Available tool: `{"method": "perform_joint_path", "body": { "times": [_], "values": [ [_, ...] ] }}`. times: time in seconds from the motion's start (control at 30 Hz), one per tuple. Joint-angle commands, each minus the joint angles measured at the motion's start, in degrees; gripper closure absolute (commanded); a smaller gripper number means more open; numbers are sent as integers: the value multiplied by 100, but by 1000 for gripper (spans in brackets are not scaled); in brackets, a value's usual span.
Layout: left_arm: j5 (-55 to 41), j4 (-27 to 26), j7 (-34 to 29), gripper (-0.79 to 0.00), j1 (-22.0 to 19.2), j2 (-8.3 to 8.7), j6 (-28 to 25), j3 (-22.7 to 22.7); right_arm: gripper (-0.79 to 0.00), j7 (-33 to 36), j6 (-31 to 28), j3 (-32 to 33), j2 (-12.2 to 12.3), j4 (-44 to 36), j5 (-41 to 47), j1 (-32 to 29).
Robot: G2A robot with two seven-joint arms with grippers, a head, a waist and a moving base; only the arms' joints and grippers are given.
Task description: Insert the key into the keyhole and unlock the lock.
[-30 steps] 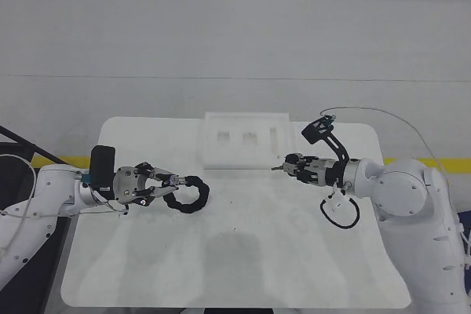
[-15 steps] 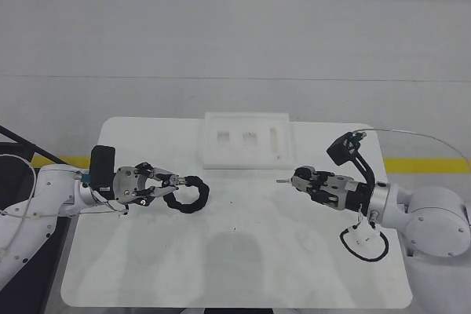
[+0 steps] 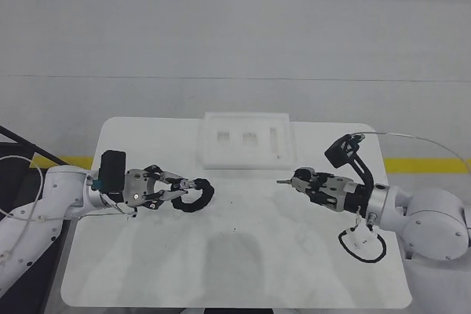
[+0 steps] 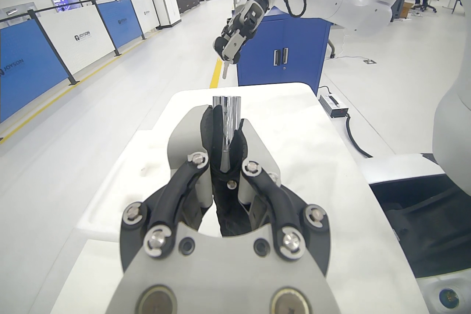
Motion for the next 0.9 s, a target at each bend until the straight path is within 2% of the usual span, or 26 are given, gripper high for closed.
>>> {"method": "perform_joint_path", "body": {
  "times": [0.0,0.17,0.37,0.6,0.87],
  "values": [
    [80,-150,-6,0,-10,-48,71,31,0,159,135,29,27,-145,-120,39],
    [473,-476,-82,0,-98,-210,355,231,0,554,391,158,96,-681,-270,74],
    [695,-615,-240,0,-308,-485,698,612,0,656,428,277,160,-1272,-298,-2],
    [964,-538,-649,0,-647,-856,1304,1052,0,606,213,251,221,-1305,-244,89],
    [903,-328,-1268,0,-1030,-1294,1905,1458,0,544,354,103,280,-1305,-484,170]
  ]
}}
